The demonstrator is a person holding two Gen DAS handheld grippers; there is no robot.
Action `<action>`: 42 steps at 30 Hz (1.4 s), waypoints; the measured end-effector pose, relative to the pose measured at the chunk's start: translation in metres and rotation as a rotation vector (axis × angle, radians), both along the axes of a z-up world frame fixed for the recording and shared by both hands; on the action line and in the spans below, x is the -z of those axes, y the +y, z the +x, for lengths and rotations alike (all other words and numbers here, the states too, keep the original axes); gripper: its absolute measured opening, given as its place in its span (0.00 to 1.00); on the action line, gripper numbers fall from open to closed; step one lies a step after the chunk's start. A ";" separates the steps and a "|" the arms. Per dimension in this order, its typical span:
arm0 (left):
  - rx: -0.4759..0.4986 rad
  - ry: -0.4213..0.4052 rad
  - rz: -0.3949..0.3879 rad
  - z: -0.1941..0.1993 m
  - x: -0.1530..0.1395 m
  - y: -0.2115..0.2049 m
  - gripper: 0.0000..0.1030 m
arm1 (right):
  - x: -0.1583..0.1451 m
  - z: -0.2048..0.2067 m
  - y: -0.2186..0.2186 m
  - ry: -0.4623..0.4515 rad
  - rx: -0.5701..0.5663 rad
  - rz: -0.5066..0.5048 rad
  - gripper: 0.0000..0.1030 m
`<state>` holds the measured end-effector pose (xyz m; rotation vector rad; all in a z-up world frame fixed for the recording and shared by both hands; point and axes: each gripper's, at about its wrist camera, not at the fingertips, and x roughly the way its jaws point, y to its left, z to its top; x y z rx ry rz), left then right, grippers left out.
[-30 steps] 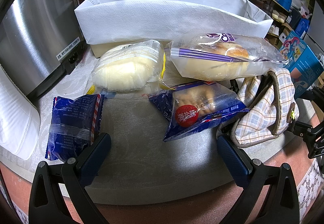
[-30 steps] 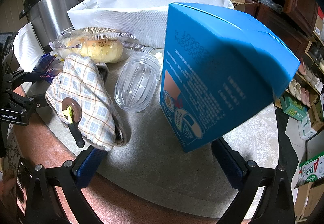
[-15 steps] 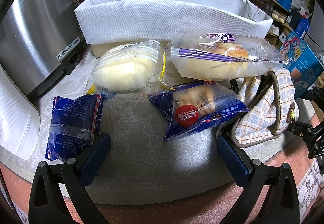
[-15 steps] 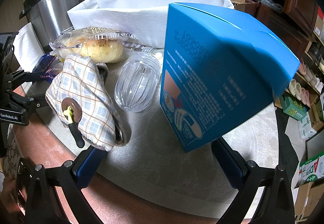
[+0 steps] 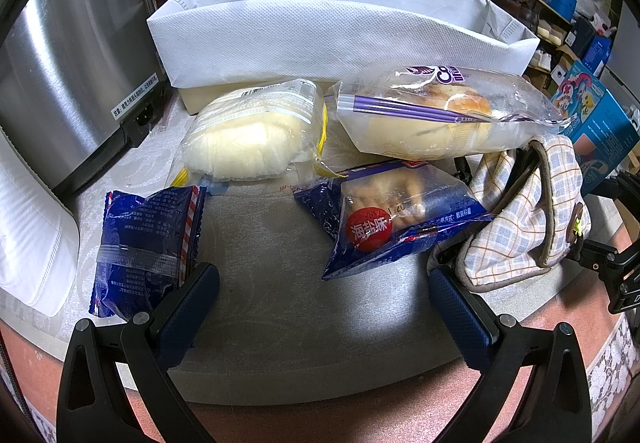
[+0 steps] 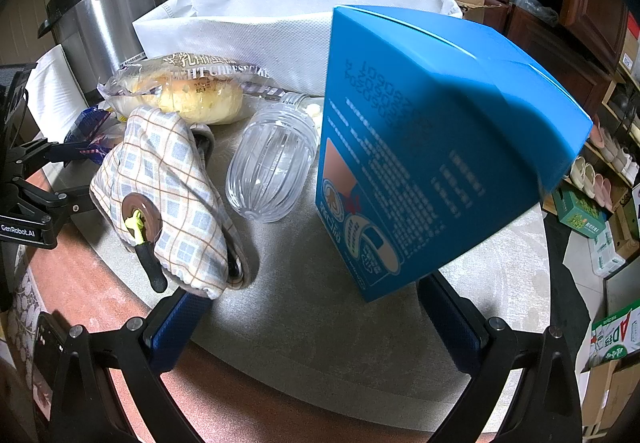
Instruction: Organize objects
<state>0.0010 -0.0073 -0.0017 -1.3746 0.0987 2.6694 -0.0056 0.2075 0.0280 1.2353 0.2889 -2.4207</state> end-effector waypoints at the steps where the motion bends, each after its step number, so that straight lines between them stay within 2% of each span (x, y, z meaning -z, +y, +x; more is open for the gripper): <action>1: 0.000 0.000 0.000 0.000 0.000 0.000 1.00 | 0.000 0.000 -0.001 0.000 0.000 0.000 1.00; 12: -0.002 0.000 0.001 0.000 0.000 0.002 1.00 | 0.000 0.000 0.000 0.000 0.000 0.000 1.00; 17: -0.105 0.000 -0.001 -0.003 0.001 0.010 1.00 | 0.000 -0.001 -0.002 -0.001 0.008 -0.002 1.00; 19: -0.098 0.000 -0.007 -0.003 0.001 0.014 0.99 | 0.000 0.000 0.000 0.000 -0.002 -0.003 1.00; 20: -0.084 0.000 -0.006 -0.001 0.001 0.015 0.98 | -0.001 0.002 0.002 0.003 -0.011 -0.007 0.97; 21: -0.072 0.012 -0.004 0.002 0.000 0.016 0.88 | -0.003 0.006 0.004 0.012 -0.022 -0.013 0.89; 22: -0.058 0.032 -0.002 0.008 -0.003 0.017 0.70 | -0.004 0.010 0.007 0.018 -0.036 -0.025 0.86; 24: -0.028 0.063 0.000 0.019 -0.007 0.023 0.57 | -0.011 0.023 0.013 0.061 -0.056 -0.053 0.83; 29: 0.043 0.240 -0.092 0.057 -0.025 0.044 0.57 | -0.048 0.066 0.032 0.264 -0.101 -0.110 0.83; 32: 0.066 0.318 -0.085 0.071 -0.049 0.055 0.60 | -0.075 0.073 0.047 0.353 -0.067 -0.169 0.84; 35: 0.071 0.354 -0.078 0.067 -0.060 0.065 0.60 | -0.092 0.064 0.062 0.448 -0.007 -0.231 0.85; 36: 0.076 0.362 -0.073 0.069 -0.072 0.067 0.60 | -0.098 0.057 0.070 0.467 0.010 -0.249 0.86; 38: 0.083 0.367 -0.063 0.060 -0.080 0.068 0.61 | -0.104 0.041 0.079 0.463 0.019 -0.294 0.86; 42: 0.078 0.351 -0.049 0.068 -0.095 0.070 0.61 | -0.110 -0.002 0.107 0.361 0.002 -0.435 0.86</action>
